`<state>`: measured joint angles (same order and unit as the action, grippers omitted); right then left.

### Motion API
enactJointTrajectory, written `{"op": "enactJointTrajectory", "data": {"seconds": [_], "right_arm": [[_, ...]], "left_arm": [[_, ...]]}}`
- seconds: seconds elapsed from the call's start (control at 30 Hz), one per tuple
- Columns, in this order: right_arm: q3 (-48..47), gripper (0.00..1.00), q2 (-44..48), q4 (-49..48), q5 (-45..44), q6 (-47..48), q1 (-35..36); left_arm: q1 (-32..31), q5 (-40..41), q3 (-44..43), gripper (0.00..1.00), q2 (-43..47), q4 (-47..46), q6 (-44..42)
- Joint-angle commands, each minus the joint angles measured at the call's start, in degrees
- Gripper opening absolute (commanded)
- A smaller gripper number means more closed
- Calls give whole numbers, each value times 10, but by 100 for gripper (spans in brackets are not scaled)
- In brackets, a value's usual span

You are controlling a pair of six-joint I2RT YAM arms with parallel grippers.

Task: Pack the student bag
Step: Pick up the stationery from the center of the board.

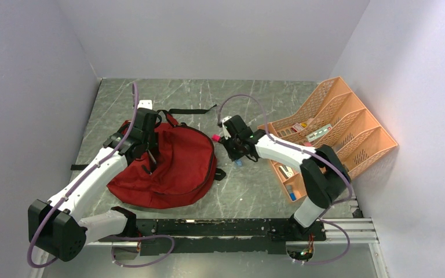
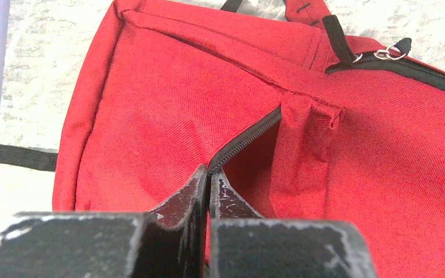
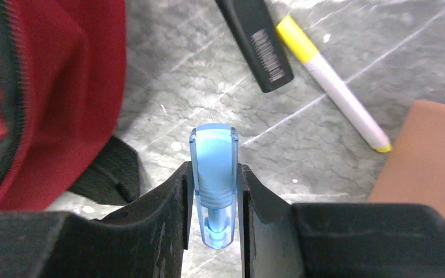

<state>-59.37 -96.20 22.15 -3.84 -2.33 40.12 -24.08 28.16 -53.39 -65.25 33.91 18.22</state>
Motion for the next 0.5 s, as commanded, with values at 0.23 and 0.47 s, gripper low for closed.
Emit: {"op": "enactJointTrajectory", "data": {"seconds": [0.23,0.47], "right_arm": [[-62,0,106,-79,92,-233,8],[-75,0,70,-214,55,-429,101]], "left_arm": [[9,8,0,5,9,-24,-5],[10,4,2,5,15,-26,-8]]}}
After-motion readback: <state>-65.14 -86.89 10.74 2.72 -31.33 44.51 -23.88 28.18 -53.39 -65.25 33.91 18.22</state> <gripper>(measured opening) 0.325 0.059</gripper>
